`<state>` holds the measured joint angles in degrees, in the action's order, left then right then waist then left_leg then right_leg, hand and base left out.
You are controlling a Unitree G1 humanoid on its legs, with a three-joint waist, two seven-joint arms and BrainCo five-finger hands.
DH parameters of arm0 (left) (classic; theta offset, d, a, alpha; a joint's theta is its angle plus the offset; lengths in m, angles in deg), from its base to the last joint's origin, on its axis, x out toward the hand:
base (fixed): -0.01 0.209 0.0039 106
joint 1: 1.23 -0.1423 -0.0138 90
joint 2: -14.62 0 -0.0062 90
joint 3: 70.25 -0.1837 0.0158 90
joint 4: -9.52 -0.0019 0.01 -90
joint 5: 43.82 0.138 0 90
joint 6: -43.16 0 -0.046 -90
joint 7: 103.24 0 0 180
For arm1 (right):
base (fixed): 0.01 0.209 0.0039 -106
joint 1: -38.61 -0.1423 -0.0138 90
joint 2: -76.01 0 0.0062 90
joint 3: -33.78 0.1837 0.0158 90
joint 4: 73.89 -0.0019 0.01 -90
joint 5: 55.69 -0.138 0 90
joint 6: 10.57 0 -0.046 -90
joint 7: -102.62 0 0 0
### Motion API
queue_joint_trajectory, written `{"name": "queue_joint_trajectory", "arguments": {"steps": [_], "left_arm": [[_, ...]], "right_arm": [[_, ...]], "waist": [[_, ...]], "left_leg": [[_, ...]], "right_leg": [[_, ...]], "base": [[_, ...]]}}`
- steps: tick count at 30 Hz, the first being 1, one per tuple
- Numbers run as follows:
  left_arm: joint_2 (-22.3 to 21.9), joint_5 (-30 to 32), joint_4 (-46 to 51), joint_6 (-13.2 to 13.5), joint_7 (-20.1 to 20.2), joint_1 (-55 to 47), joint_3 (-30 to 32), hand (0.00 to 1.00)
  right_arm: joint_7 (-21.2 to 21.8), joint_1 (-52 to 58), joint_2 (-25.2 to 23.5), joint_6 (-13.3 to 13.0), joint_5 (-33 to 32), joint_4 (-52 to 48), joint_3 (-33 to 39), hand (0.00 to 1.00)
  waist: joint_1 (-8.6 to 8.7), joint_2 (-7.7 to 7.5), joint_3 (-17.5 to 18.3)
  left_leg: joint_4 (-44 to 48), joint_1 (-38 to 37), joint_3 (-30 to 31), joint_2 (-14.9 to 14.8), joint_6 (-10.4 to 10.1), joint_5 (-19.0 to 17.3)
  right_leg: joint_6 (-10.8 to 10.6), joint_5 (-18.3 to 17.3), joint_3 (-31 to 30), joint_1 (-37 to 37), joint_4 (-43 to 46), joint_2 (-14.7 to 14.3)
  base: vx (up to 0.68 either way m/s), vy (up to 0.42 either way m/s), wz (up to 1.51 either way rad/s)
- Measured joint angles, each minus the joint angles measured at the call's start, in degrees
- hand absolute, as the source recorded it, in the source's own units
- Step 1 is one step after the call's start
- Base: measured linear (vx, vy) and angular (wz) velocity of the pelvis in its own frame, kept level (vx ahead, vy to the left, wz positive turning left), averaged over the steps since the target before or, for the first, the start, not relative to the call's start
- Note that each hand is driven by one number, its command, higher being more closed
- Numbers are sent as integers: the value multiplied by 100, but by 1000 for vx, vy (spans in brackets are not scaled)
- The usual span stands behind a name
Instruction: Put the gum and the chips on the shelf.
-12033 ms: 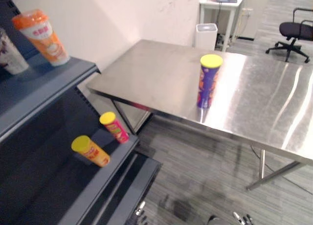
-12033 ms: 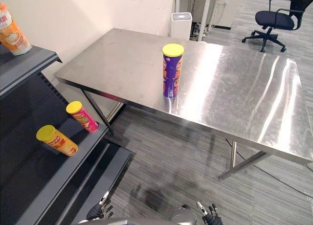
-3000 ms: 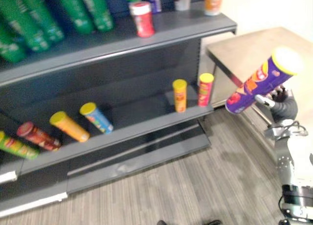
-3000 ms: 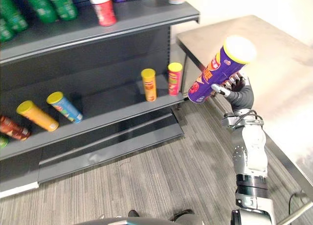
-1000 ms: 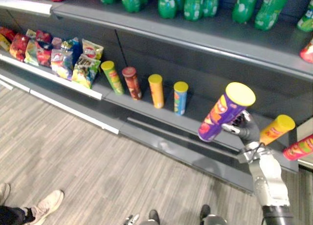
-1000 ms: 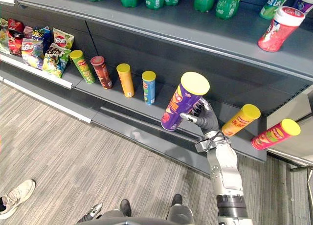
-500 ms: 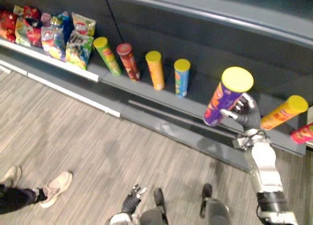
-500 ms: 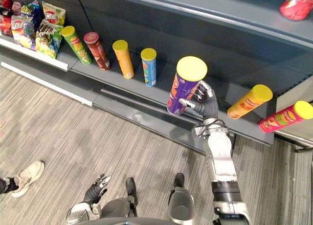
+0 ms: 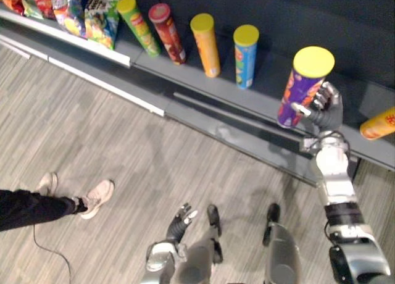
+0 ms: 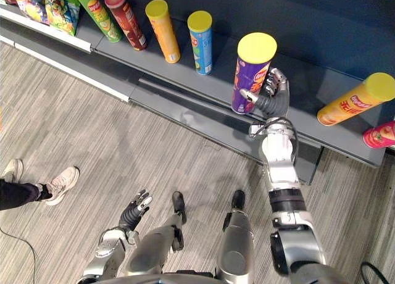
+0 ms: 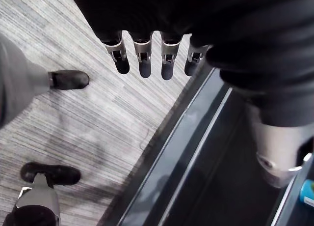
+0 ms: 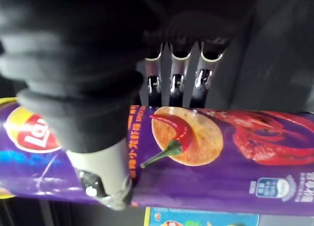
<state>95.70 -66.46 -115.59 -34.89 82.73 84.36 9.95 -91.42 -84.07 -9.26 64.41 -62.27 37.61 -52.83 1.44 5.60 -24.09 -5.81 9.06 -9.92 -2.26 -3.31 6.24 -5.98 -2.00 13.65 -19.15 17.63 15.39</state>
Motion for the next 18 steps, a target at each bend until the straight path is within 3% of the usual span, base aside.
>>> {"name": "queue_joint_trajectory", "arguments": {"steps": [8,16,18], "left_arm": [[-3,-422,371,-9,-211,92,-545,0],[-18,-642,320,11,-323,83,-861,0],[-18,-643,280,57,-322,83,-925,0]], "right_arm": [[-705,-1305,827,-385,-10,1337,-171,100],[-1102,-2132,1443,-539,-23,2168,-421,100],[-1148,-2250,1451,-543,-25,2265,-427,100]], "waist": [[-27,358,-193],[-181,766,-292],[-190,806,-284]], "left_leg": [[1,374,280,129,32,198],[0,638,387,207,59,312],[0,722,388,214,50,341]], "right_leg": [[10,-105,215,-369,358,195],[11,-105,262,-640,483,298],[17,-109,253,-746,531,313]], "base": [[11,-30,19],[9,-56,8],[22,-89,2]]}}
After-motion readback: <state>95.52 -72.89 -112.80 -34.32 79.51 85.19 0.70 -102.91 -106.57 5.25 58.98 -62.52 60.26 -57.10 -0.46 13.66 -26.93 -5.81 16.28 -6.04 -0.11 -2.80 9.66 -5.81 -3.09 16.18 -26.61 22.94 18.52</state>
